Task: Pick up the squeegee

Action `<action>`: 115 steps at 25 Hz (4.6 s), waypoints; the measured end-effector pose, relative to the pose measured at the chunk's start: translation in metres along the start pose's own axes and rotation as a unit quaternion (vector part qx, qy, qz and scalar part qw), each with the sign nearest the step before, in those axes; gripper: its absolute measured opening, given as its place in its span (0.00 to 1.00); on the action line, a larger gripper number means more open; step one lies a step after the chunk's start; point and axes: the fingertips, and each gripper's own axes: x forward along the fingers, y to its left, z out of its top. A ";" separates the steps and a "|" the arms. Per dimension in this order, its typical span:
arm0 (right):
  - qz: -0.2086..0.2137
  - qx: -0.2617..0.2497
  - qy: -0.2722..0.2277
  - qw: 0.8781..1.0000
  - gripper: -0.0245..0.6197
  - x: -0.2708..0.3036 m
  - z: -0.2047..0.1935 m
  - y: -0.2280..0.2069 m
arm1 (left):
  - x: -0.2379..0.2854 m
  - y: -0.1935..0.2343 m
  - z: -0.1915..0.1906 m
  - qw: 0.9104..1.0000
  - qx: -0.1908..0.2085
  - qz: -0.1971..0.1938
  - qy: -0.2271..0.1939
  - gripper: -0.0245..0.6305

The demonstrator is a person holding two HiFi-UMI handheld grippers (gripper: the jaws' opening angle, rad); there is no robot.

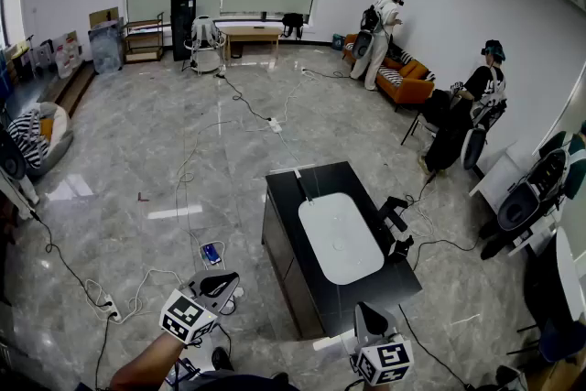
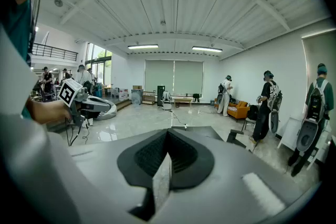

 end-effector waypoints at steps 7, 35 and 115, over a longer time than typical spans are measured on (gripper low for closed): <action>-0.001 0.004 0.000 1.000 0.05 0.021 0.003 0.019 | -0.004 0.024 -0.006 1.000 -0.001 -0.006 0.000 0.05; 0.053 0.044 -0.026 0.997 0.05 0.158 0.053 0.036 | -0.004 0.148 -0.011 0.999 -0.025 0.036 0.000 0.05; 0.140 0.014 0.097 0.985 0.06 0.712 0.033 -0.180 | 0.277 0.429 -0.043 0.981 -0.119 0.129 0.078 0.05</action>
